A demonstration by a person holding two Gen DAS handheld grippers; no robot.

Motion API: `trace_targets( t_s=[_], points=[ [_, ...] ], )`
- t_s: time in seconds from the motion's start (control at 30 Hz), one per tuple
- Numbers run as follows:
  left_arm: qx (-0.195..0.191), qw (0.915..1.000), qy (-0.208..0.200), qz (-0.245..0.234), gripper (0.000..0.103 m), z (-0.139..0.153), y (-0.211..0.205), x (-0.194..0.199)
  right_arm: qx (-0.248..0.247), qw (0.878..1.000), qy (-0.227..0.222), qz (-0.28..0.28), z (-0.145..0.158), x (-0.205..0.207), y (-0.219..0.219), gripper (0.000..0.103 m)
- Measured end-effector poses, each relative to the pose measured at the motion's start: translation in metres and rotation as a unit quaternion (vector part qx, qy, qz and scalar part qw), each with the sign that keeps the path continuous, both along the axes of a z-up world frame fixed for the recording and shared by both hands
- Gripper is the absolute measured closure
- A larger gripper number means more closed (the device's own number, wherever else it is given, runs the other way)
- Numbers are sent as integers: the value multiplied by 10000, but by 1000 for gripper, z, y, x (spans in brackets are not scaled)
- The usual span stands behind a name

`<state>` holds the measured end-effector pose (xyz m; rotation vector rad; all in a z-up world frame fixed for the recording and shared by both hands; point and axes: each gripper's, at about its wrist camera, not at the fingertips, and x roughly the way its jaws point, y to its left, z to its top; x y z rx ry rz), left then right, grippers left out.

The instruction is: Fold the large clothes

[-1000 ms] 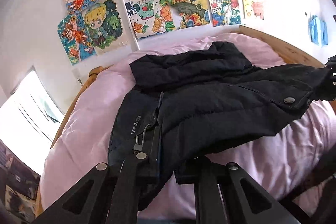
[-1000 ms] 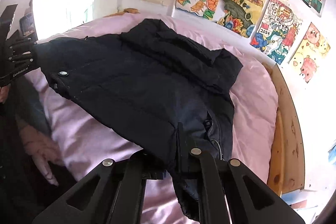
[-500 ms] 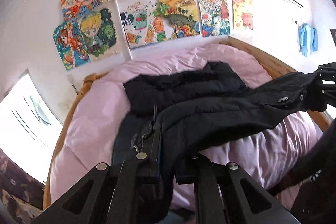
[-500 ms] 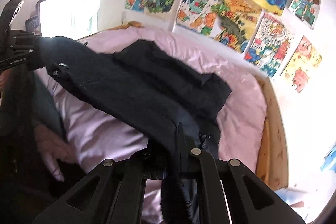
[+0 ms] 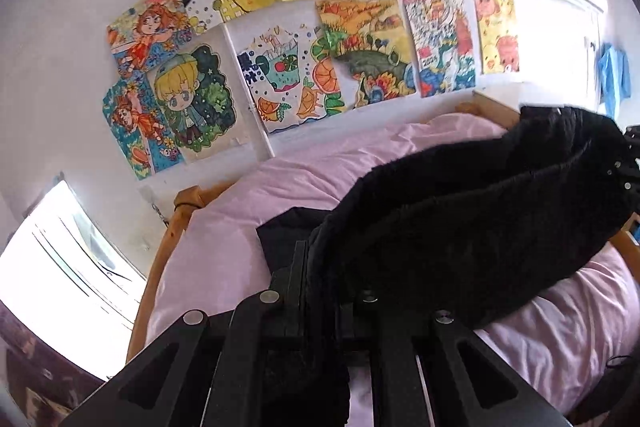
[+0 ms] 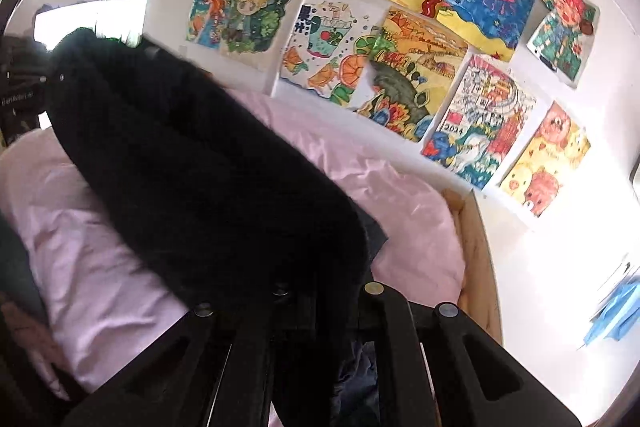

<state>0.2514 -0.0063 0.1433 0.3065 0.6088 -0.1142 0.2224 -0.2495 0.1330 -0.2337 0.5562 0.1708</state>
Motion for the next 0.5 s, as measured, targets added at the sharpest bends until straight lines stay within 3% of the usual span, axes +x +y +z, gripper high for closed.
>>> trace_targets(
  t_s=[0.23,0.37,0.5],
  points=[
    [282,9991,16,312,94,-24,-18,79,-476,9982,-352,-53,-18,75,13,96],
    [218,9983,45,532,94,-49,-25,128,-202,9985,-423,-277,-41,125,12,96],
    [128,9971,265,700,94,-81,-28,177,-146,9990,-208,-378,-73,178,13,96]
  ],
)
